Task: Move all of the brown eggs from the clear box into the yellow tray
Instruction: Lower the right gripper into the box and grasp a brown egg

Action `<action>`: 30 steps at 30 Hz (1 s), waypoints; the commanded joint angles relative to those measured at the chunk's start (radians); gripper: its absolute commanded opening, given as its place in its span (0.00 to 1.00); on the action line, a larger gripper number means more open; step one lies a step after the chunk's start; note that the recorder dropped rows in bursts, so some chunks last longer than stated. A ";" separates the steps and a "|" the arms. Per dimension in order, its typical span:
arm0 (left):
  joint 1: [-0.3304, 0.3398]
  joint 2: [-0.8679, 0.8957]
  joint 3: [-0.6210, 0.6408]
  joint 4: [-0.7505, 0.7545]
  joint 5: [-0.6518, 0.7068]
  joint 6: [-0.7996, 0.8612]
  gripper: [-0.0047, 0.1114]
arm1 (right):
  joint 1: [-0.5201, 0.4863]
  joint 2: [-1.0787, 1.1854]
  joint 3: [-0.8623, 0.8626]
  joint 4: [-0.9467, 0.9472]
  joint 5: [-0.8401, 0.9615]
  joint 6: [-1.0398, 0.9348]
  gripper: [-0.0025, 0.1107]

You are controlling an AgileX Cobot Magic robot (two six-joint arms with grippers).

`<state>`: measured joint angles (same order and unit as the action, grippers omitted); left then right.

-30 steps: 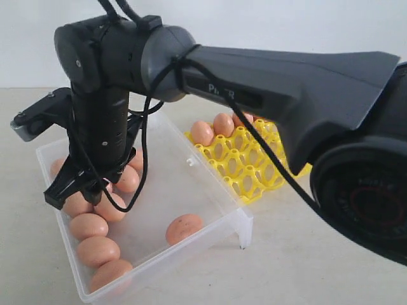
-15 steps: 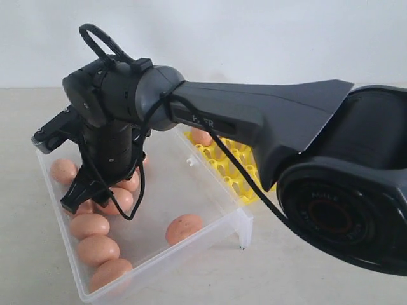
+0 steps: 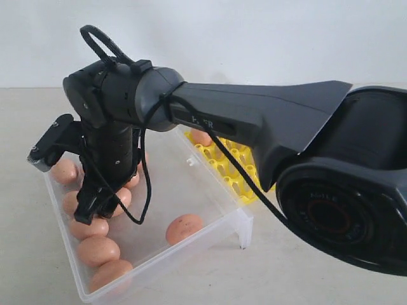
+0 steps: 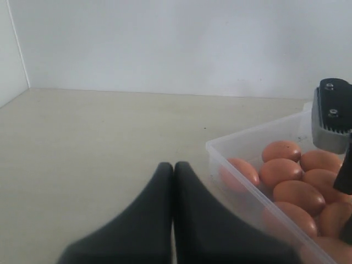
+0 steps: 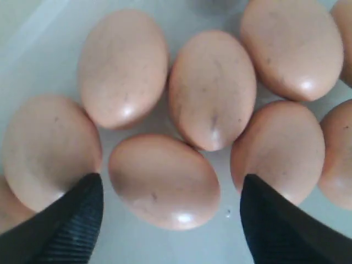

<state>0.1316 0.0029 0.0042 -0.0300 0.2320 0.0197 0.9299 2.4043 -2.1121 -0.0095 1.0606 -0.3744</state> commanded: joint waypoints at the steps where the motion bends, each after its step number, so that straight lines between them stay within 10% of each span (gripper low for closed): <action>1: -0.003 -0.003 -0.004 -0.005 0.000 0.001 0.00 | -0.003 -0.066 -0.005 -0.009 0.027 -0.117 0.62; 8: -0.003 -0.003 -0.004 -0.005 0.000 0.001 0.00 | -0.048 -0.089 -0.005 -0.323 -0.183 0.657 0.62; 16: -0.003 -0.003 -0.004 -0.005 0.000 0.001 0.00 | -0.163 -0.040 -0.005 0.160 -0.126 -0.016 0.62; 30: -0.003 -0.003 -0.004 -0.005 0.000 0.001 0.00 | -0.163 -0.007 -0.005 0.302 -0.149 -0.212 0.62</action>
<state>0.1316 0.0029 0.0042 -0.0300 0.2320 0.0197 0.7690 2.3777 -2.1121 0.2886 0.9143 -0.5733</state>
